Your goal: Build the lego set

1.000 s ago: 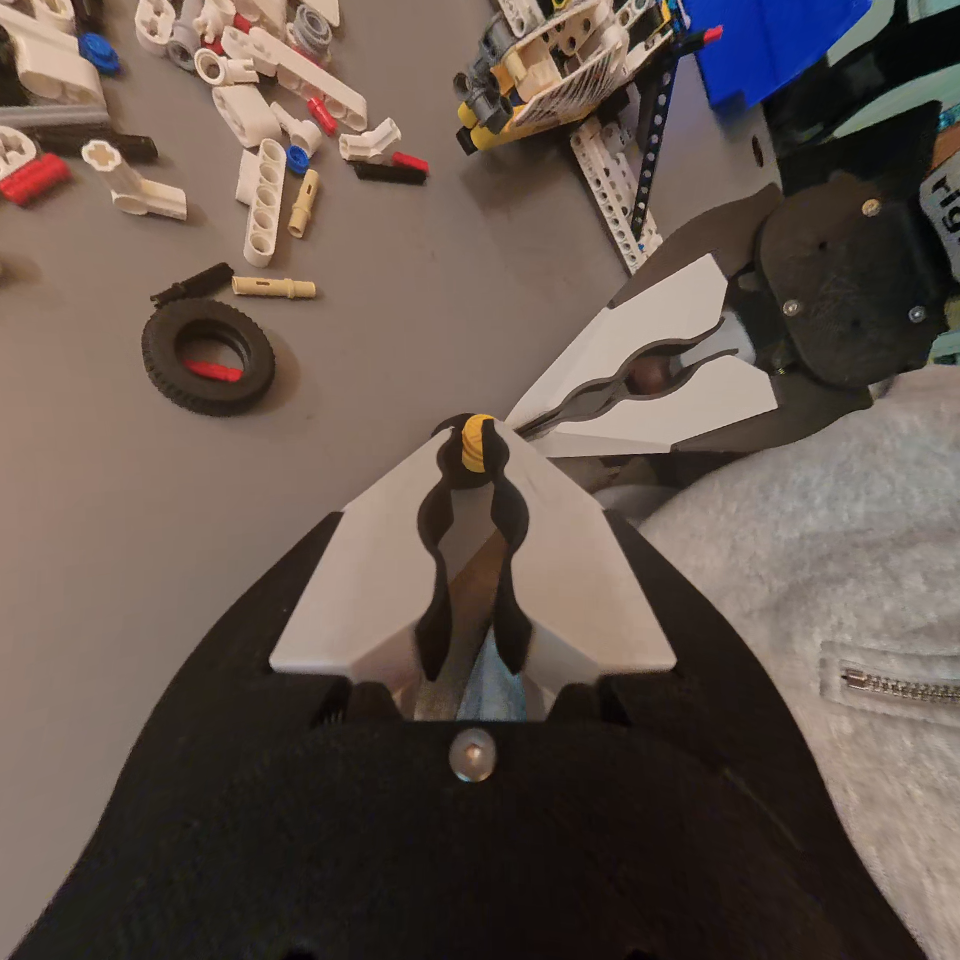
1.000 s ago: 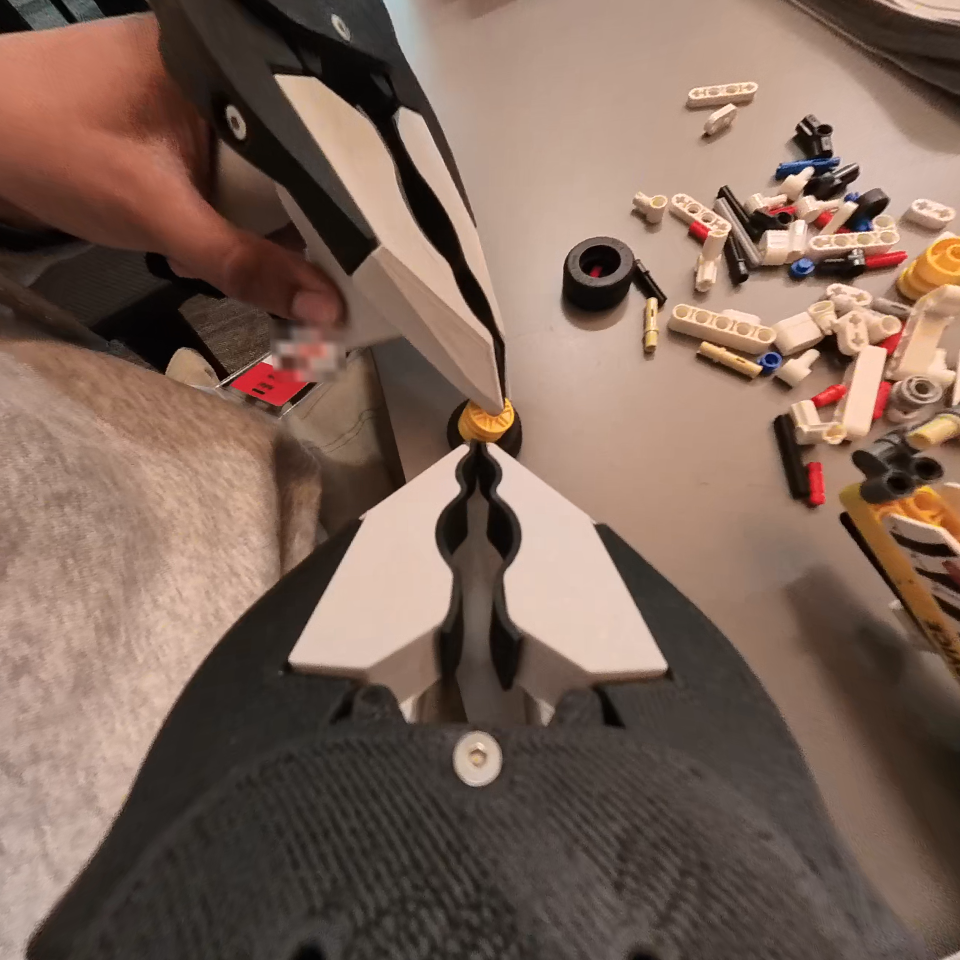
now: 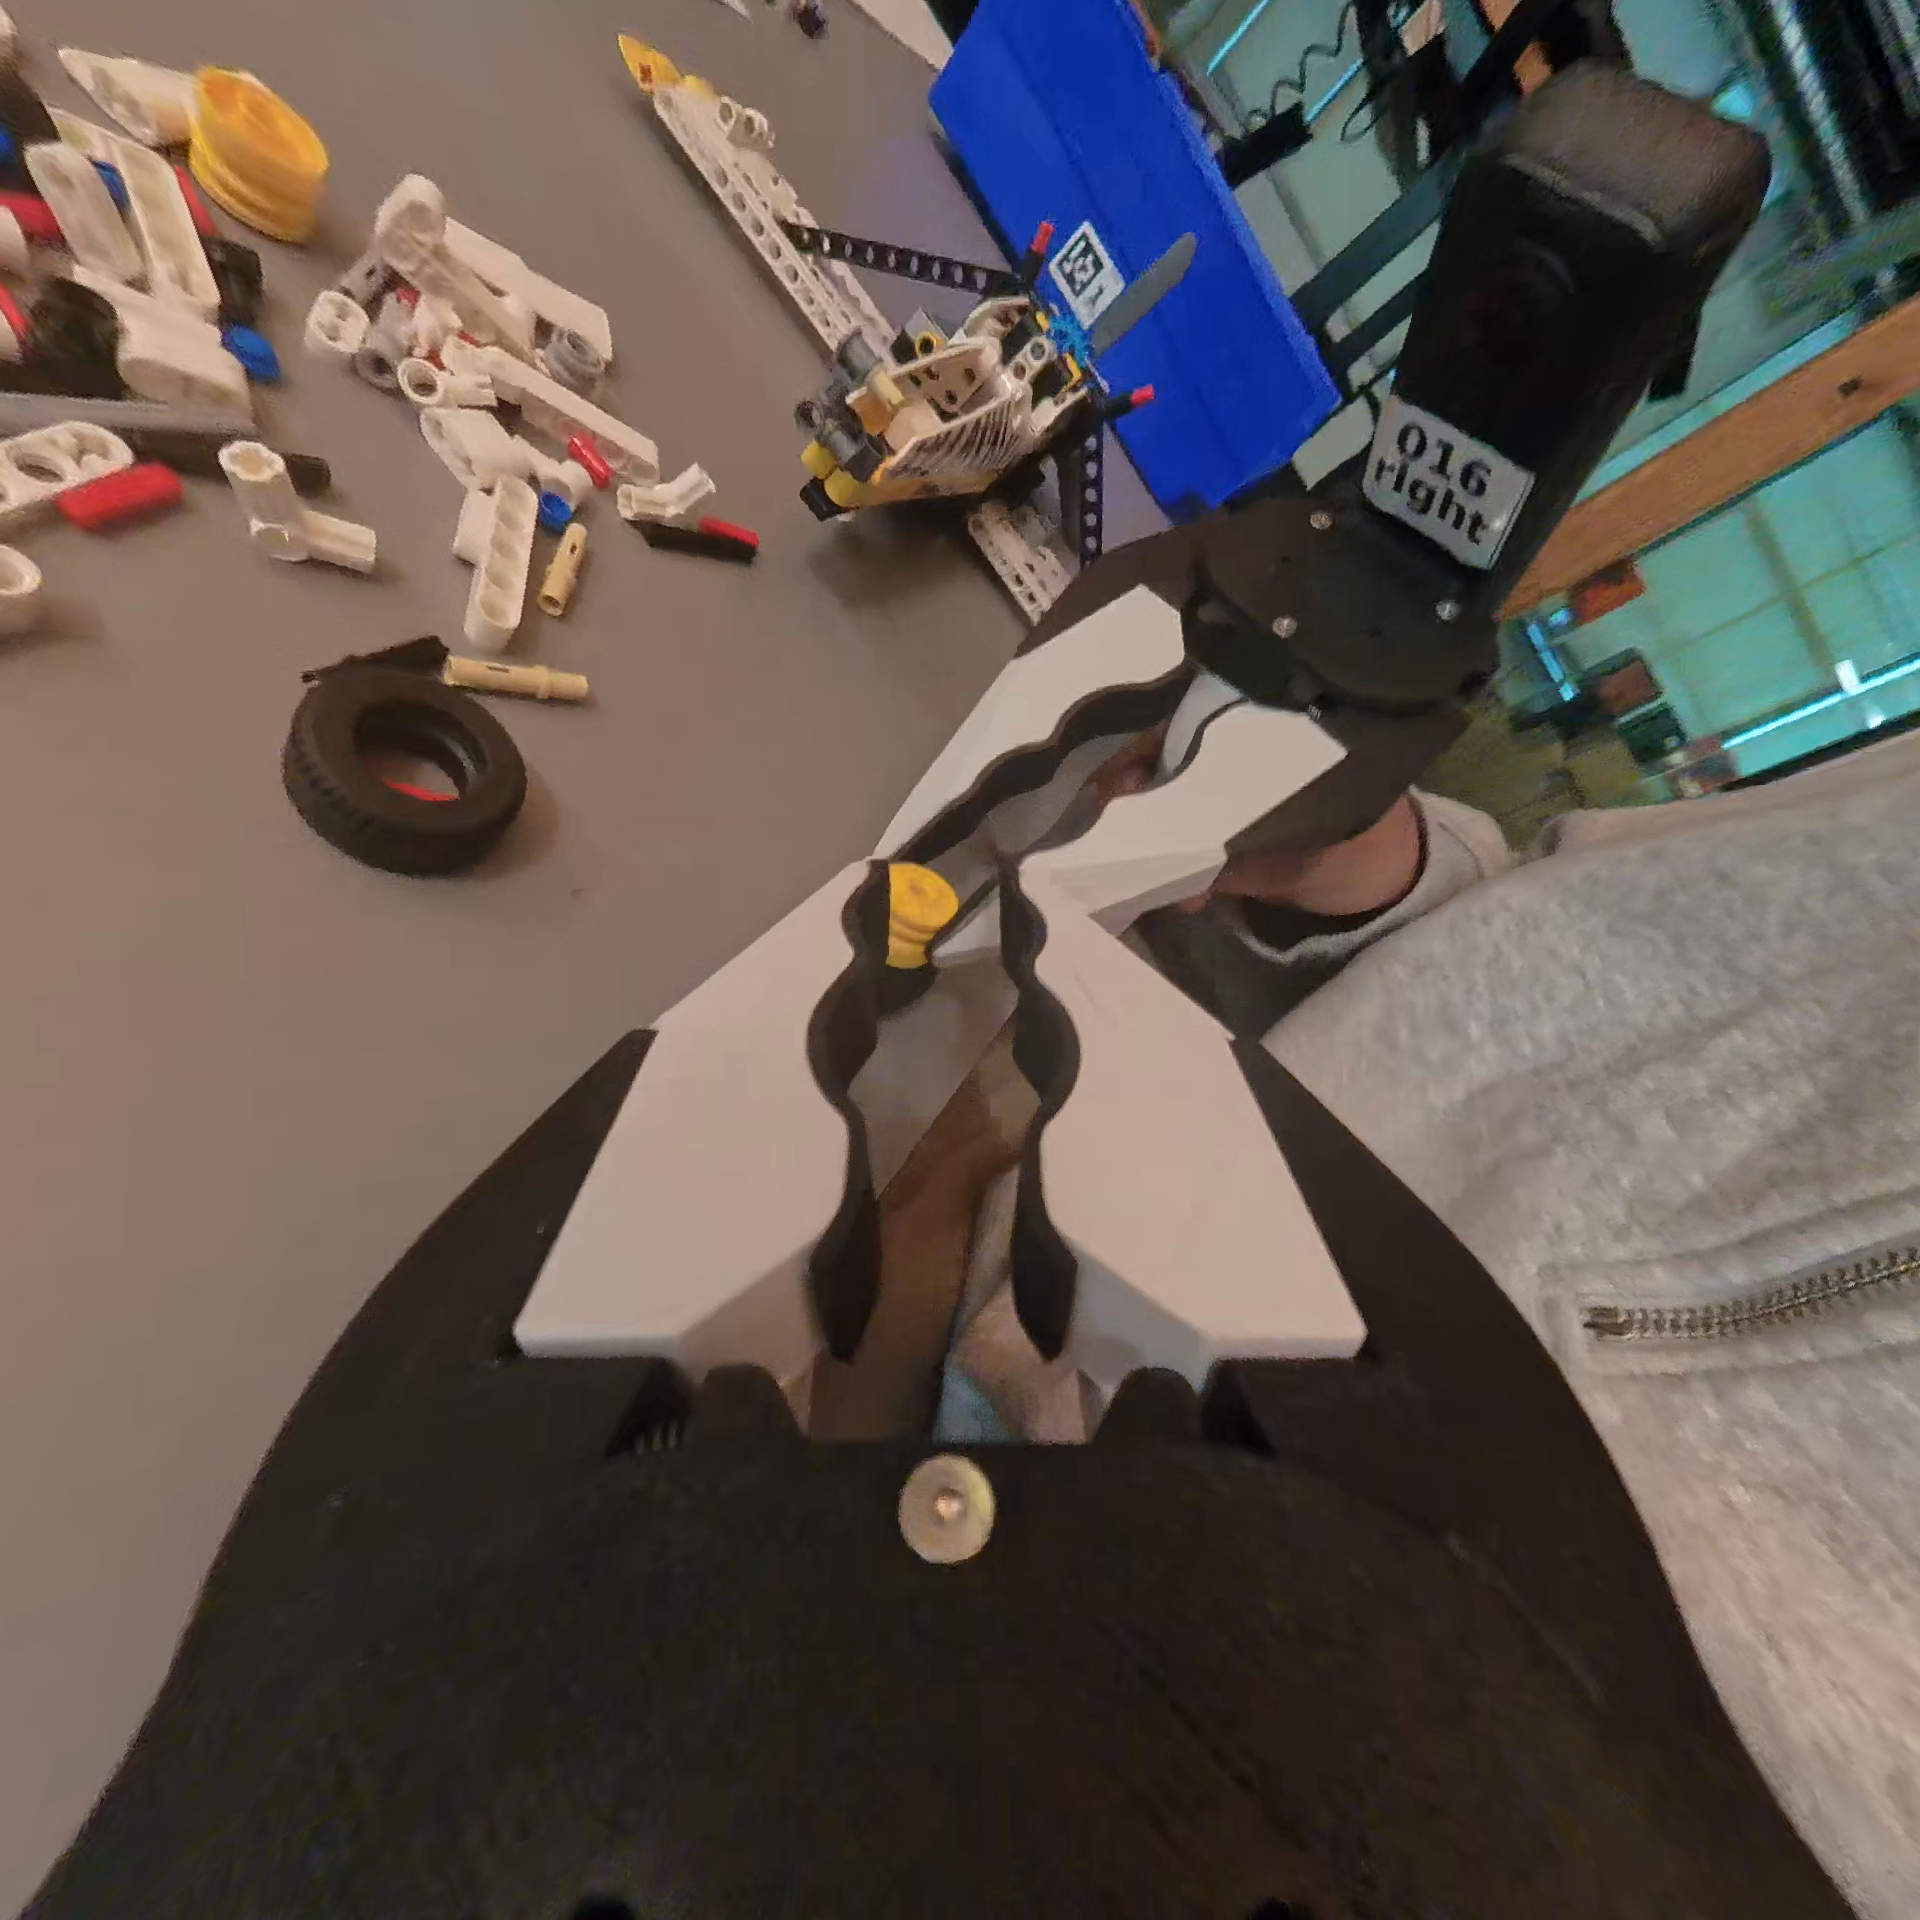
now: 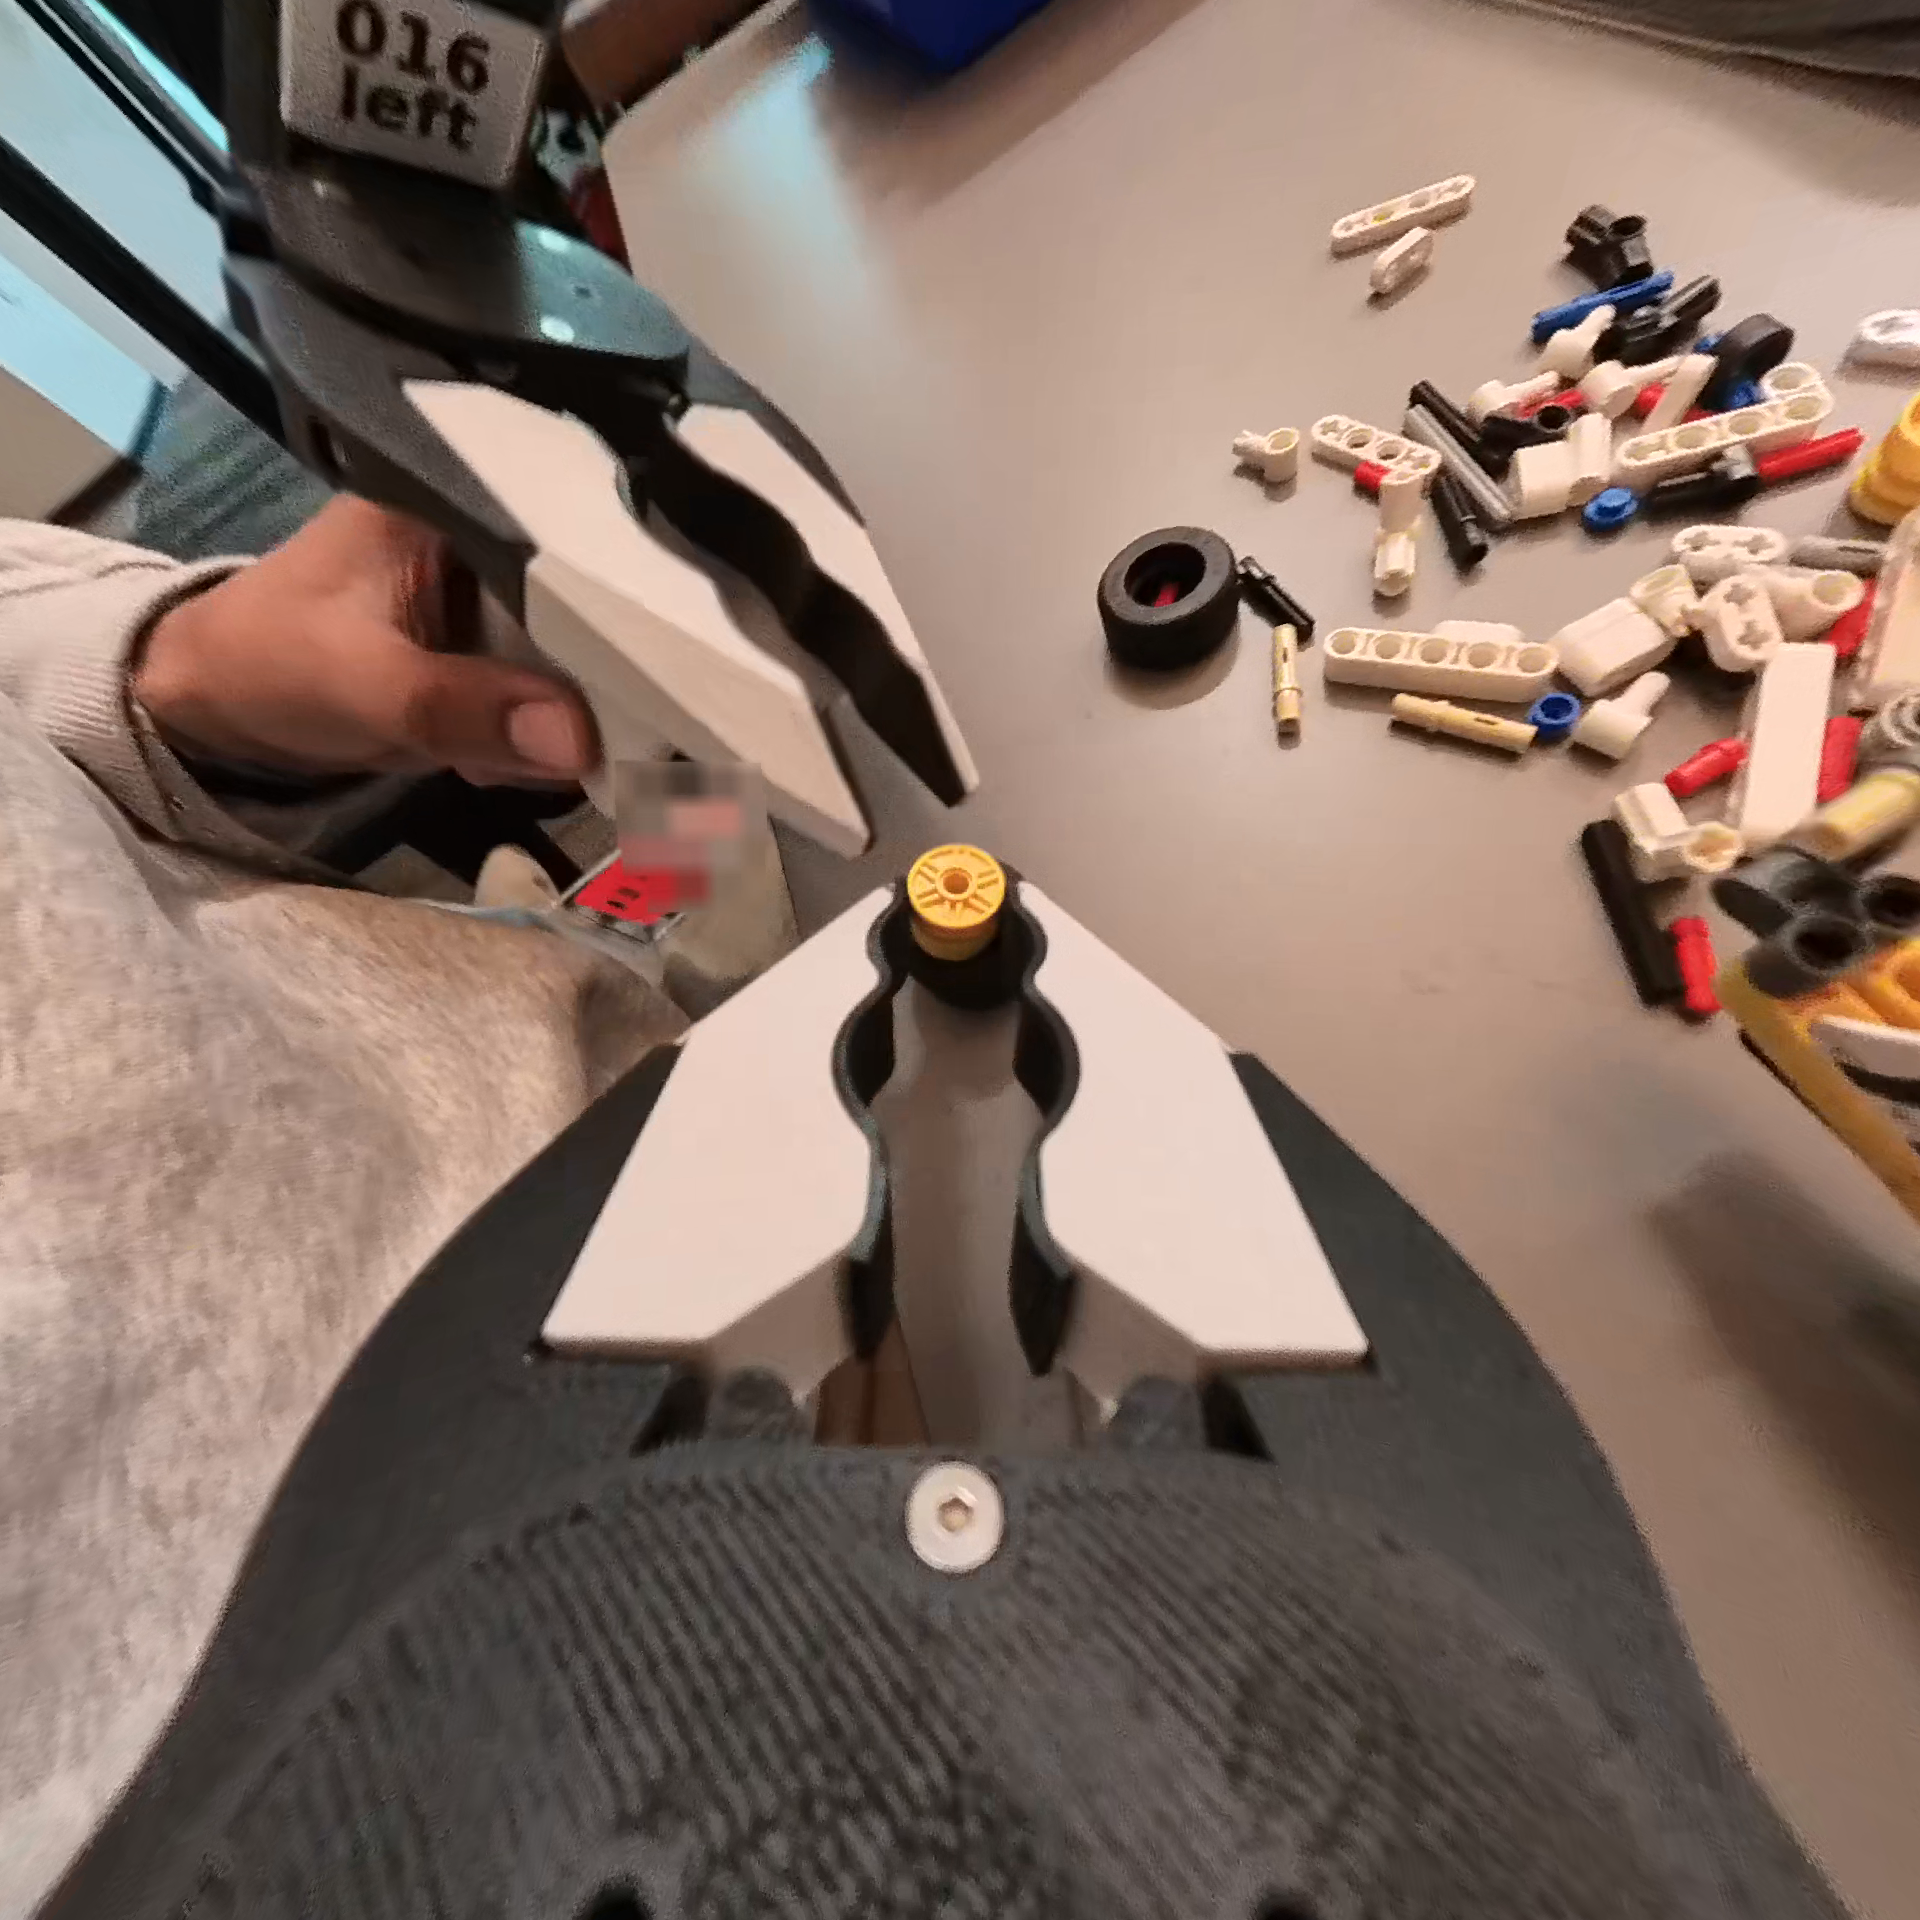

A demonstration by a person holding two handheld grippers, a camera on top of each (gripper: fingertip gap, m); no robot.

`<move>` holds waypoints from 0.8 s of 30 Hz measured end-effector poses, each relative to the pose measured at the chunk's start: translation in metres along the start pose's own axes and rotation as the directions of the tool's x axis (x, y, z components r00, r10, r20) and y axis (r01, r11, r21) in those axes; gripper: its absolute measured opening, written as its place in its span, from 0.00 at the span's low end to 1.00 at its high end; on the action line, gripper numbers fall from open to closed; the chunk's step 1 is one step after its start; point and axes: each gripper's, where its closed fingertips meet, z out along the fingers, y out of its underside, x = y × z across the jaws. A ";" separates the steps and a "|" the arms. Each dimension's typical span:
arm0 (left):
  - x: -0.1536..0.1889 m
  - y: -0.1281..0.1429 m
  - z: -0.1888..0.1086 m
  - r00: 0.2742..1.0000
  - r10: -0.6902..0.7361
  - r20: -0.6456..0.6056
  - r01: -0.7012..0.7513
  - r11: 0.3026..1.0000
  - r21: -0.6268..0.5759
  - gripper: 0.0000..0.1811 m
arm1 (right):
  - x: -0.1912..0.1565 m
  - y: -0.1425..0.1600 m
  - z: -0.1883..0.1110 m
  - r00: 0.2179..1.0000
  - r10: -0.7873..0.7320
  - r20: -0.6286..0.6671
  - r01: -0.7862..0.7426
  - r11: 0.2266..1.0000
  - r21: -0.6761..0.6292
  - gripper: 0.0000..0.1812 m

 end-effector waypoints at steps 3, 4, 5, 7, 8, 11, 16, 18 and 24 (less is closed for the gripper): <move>-0.001 0.015 0.004 0.999 0.037 0.017 -0.036 0.997 -0.069 0.12 | 0.001 -0.006 -0.004 0.999 0.053 0.011 -0.054 0.997 0.061 0.09; -0.002 0.019 0.006 0.999 0.044 0.023 -0.042 0.996 -0.080 0.12 | 0.001 -0.008 -0.006 0.997 0.070 0.015 -0.071 0.994 0.080 0.08; -0.002 0.022 0.008 0.998 0.056 0.027 -0.053 0.994 -0.094 0.12 | 0.001 -0.009 -0.006 0.996 0.086 0.021 -0.088 0.992 0.090 0.08; -0.004 0.022 0.009 0.995 0.085 0.046 -0.081 0.993 -0.089 0.09 | 0.001 -0.007 -0.006 0.993 0.115 0.026 -0.117 0.990 0.084 0.09; -0.005 0.022 0.009 0.995 0.089 0.048 -0.085 0.992 -0.093 0.09 | 0.002 -0.007 -0.006 0.993 0.115 0.013 -0.116 0.989 0.087 0.09; -0.004 0.021 0.008 0.996 0.079 0.037 -0.076 0.994 -0.083 0.11 | 0.012 -0.004 -0.014 0.995 0.018 -0.102 -0.010 0.997 0.079 0.08; -0.003 0.014 0.004 1.000 -0.022 -0.019 0.022 1.000 -0.008 0.12 | 0.001 -0.002 -0.014 0.956 -0.219 -0.197 0.233 0.971 0.050 0.09; -0.006 0.014 0.003 0.998 -0.061 -0.024 0.061 0.998 -0.001 0.10 | 0.001 0.002 -0.011 0.931 -0.283 -0.230 0.294 0.956 0.011 0.09; -0.005 0.012 0.004 0.976 -0.203 -0.078 0.204 0.979 -0.002 0.10 | 0.001 0.004 -0.008 0.909 -0.329 -0.255 0.335 0.942 -0.022 0.09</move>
